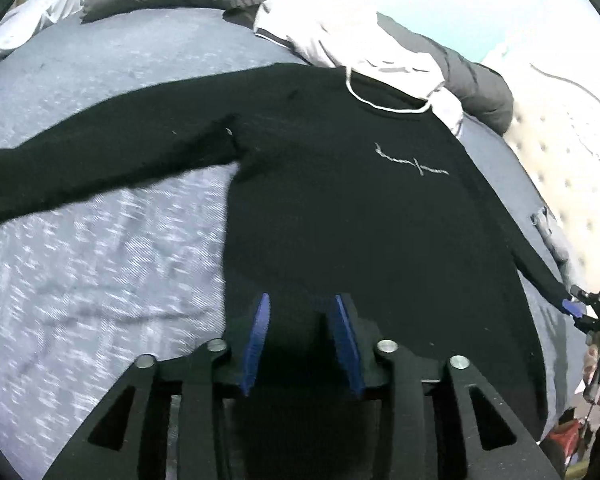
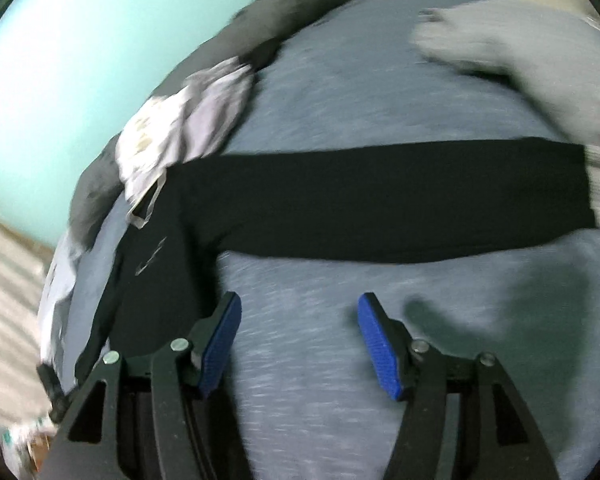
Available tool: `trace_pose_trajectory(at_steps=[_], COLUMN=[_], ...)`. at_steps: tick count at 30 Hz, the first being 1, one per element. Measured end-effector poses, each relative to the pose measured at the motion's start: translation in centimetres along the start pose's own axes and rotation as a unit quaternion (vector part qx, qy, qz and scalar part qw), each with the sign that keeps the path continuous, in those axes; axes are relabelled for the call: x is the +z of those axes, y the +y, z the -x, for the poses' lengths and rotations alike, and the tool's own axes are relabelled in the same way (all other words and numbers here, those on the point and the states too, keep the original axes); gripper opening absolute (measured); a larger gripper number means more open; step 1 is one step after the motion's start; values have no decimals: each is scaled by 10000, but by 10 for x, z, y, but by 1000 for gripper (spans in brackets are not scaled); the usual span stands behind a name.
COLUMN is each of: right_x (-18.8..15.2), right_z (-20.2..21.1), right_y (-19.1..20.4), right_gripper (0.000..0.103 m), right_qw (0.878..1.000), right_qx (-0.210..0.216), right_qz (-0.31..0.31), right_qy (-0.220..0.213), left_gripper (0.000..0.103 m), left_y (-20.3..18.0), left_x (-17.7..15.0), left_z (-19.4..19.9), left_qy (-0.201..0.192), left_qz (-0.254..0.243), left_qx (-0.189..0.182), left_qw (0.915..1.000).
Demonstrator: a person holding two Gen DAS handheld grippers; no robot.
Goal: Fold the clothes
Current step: 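Grasp a sweater sleeve cuff with the right gripper and stretch it out while the left gripper holds the hem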
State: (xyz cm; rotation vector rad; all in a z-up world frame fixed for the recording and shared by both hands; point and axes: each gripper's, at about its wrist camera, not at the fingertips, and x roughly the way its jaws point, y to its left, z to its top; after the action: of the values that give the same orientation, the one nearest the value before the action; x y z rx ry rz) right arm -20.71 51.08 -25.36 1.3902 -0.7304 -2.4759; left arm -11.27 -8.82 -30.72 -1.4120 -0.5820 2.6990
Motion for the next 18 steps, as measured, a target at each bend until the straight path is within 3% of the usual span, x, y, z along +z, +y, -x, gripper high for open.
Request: trace_pose_trajectory(at_steps=[4,8,15,18], right_x=[22,30,33,34], right_z=[29,36,-7,-17], right_y=[-44,-67,-33,-24], right_gripper=[63,63,63,63], right_qw=[9981,9954,9953,9965], right_qx=[-334,-301,339,155], right_qz=[-447,-852,-906,-817], right_qy=[-265,-313,42,-16], left_gripper=[43,43,46,46], left_y=[-6,-12,-18,-19], left_x=[-11,-16,-18,-19], left_z=[-2,-9,-15,-18], left_qy=[-50,27,15,70], left_qz=[-31,-123,-133,-136], left_qx=[-44,-172,-256,-305], left_qw=[10000,9998,9996,9994])
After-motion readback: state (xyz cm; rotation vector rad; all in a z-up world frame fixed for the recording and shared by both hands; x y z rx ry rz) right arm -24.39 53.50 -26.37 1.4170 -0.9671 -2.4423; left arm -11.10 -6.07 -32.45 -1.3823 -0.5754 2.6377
